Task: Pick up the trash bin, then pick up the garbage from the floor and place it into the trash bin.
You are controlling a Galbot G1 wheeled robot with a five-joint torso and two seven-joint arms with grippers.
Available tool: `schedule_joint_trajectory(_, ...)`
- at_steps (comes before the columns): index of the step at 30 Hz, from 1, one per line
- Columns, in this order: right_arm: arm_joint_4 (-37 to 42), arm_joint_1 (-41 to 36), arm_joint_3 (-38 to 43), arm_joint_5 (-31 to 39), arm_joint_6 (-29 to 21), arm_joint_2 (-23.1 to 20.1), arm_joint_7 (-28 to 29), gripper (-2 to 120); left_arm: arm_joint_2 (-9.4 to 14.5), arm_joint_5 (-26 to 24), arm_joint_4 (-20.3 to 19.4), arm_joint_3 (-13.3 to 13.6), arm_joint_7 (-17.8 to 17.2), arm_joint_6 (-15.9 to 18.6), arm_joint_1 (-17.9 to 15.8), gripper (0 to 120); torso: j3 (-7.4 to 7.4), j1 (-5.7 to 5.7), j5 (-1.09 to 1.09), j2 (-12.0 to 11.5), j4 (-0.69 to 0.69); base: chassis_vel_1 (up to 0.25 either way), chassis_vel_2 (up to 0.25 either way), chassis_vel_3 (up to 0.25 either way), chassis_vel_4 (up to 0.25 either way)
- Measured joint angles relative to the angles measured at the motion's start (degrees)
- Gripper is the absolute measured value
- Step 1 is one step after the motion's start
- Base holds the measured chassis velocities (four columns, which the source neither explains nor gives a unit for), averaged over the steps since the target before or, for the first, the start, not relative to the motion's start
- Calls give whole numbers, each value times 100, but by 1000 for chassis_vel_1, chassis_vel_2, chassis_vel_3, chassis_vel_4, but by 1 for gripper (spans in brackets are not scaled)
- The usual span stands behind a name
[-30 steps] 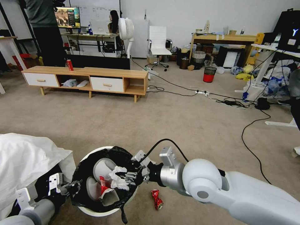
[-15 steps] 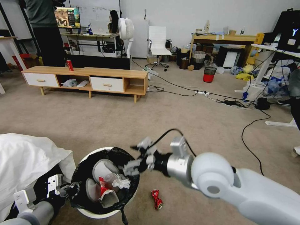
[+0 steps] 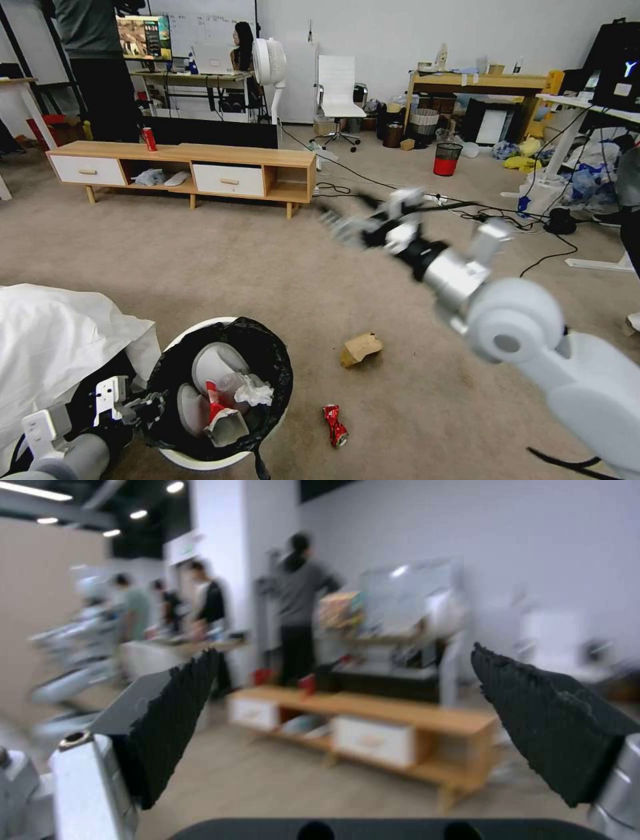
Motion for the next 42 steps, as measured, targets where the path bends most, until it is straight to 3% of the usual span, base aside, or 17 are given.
schedule_joint_trajectory(3,-187,-272,478,-251,177,-3,-93,99,-37,20,0,-38,7,0,15,1,0,0,0,0,1,0,0,0,0)
schedule_joint_trajectory(7,-656,-1283,1644,-1038,791,29,-455,100,-108,30,10,-168,10,0,69,1,0,0,2,0,1,0,0,0,0)
schedule_joint_trajectory(20,-780,-3790,3530,-2144,1618,166,-706,100,-284,62,49,-447,63,0,142,1,0,-1,-1,0,0,0,0,0,0)
schedule_joint_trajectory(28,-637,-4181,3577,-2332,1698,249,-755,100,-342,84,90,-555,99,0,139,1,0,-1,-3,0,1,0,0,0,0)
schedule_joint_trajectory(36,-471,-3848,2820,-2367,1454,281,-605,100,-412,27,120,-755,108,0,156,1,1,-1,-3,0,4,0,0,0,0)
schedule_joint_trajectory(42,-442,-3554,2396,-2349,1163,144,-567,100,-453,-214,5,-807,-99,0,313,1,0,0,-2,0,1,0,0,0,0)
